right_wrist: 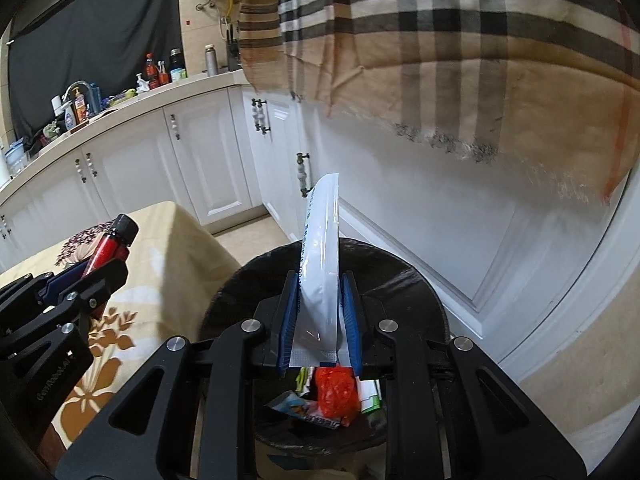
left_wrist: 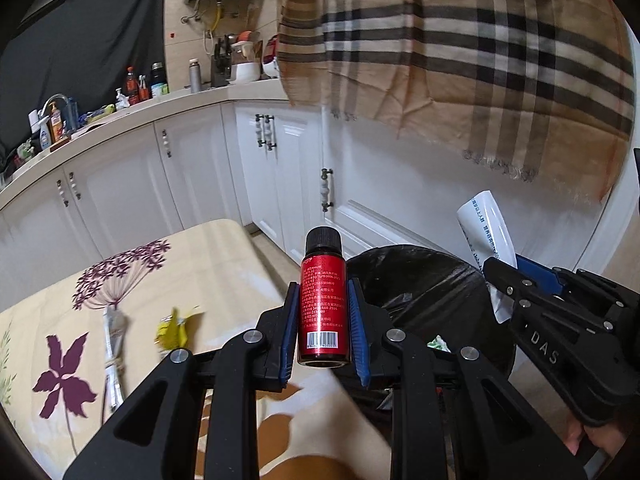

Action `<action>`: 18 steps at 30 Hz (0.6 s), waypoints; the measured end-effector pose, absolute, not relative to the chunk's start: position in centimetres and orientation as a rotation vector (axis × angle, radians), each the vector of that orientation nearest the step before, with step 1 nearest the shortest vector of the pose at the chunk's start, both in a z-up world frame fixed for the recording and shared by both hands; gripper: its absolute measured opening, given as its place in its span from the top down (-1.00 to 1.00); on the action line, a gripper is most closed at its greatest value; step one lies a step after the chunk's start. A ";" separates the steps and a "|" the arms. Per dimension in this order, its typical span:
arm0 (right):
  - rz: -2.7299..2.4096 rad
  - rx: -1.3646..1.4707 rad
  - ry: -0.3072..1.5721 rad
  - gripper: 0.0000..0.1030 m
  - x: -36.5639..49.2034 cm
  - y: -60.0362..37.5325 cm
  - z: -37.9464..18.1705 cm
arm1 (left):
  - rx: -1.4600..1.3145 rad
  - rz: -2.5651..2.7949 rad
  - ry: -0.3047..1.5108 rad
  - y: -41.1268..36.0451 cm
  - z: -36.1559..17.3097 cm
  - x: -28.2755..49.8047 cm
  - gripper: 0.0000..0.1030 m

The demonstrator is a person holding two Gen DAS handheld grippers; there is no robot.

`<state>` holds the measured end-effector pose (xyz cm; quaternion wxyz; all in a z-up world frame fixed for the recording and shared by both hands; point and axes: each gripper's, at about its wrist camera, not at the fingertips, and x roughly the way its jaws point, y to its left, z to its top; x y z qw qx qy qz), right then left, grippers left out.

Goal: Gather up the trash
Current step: 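Carry the packet and red can over the bin and open both grippers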

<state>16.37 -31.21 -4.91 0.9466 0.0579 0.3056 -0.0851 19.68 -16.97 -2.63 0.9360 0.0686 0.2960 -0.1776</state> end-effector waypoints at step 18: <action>-0.242 0.138 0.631 0.24 18.3 -34.0 -6.8 | 0.151 -0.359 0.667 -20.4 -4.6 23.2 0.16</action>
